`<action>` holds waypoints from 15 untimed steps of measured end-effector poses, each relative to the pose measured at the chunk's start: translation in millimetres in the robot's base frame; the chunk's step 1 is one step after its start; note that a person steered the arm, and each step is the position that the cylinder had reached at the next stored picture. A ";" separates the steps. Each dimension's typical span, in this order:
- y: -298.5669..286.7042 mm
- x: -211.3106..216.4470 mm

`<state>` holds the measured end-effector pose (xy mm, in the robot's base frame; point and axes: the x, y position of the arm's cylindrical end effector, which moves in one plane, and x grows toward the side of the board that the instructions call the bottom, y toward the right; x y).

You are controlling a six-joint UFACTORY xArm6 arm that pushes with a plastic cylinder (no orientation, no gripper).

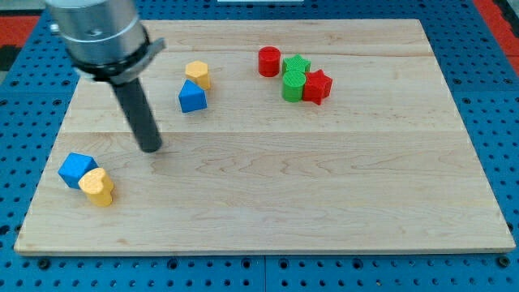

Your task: Push the blue triangle into the blue cubeyellow heart

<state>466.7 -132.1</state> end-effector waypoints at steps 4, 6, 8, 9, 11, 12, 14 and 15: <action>84.5 -84.4; 73.5 -93.2; 13.8 -95.0; 12.6 -100.8; 9.4 -100.8; -15.3 -88.3; -55.1 -88.1; -81.2 -53.2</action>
<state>413.5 -213.3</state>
